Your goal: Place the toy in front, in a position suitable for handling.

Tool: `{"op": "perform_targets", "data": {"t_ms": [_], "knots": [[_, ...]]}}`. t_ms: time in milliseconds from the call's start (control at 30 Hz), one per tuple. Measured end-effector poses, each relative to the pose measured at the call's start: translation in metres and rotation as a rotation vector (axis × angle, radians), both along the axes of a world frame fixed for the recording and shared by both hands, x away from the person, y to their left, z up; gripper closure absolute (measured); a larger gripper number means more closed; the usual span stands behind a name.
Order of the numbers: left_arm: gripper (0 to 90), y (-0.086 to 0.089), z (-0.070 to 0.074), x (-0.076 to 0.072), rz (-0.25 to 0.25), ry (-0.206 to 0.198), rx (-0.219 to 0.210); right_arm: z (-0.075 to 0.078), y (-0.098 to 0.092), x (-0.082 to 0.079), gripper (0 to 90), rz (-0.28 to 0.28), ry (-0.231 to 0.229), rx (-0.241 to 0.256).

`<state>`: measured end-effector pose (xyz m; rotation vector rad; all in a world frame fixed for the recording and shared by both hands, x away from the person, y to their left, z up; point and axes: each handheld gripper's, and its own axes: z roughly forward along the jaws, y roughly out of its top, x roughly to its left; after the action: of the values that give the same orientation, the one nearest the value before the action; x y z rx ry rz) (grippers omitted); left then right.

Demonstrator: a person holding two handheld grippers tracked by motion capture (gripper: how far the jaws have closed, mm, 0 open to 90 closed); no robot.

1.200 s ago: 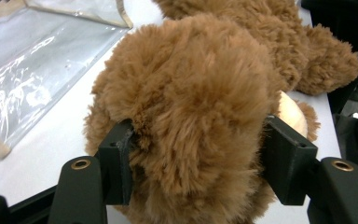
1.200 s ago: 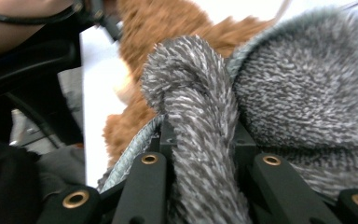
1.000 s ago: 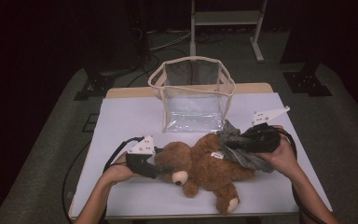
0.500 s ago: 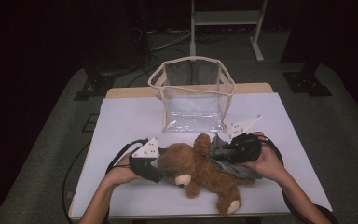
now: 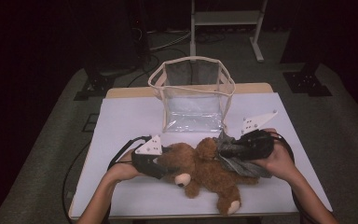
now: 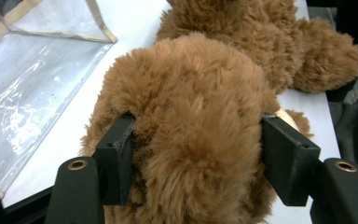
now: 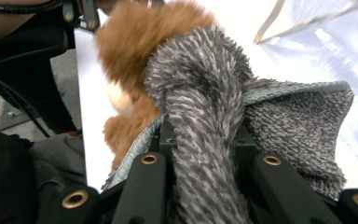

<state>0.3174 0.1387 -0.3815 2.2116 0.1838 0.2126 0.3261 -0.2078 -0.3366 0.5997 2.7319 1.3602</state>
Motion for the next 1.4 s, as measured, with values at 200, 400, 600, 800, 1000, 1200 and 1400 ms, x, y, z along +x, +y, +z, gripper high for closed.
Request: {"op": "perform_targets", "data": {"t_ms": [200, 400, 600, 800, 1000, 1200, 1400], "knots": [[34.9, 0.000, 0.001, -0.006, -0.017, -0.021, 0.020, 0.015, 0.030, 0.011, 72.9, 0.055, -0.006, -0.048], [34.8, 0.005, -0.001, -0.009, -0.022, -0.022, 0.021, -0.009, 0.053, 0.017, 72.8, 0.097, 0.052, -0.103], [34.8, 0.007, -0.002, -0.009, -0.017, -0.015, 0.008, -0.014, 0.021, 0.005, 72.8, 0.046, 0.072, -0.062], [34.7, 0.007, -0.003, -0.010, -0.008, -0.009, -0.004, -0.028, -0.029, -0.019, 72.8, -0.046, 0.099, -0.010], [34.8, 0.004, -0.003, -0.008, -0.008, -0.009, -0.005, -0.031, -0.065, -0.032, 72.8, -0.112, 0.124, 0.054], [34.8, 0.004, -0.003, -0.008, -0.008, -0.007, -0.006, 0.011, -0.047, -0.021, 72.8, -0.048, 0.055, 0.098], [34.8, 0.004, -0.004, -0.008, -0.007, -0.006, -0.021, 0.039, 0.005, 0.002, 72.5, 0.062, 0.019, 0.082]]}}
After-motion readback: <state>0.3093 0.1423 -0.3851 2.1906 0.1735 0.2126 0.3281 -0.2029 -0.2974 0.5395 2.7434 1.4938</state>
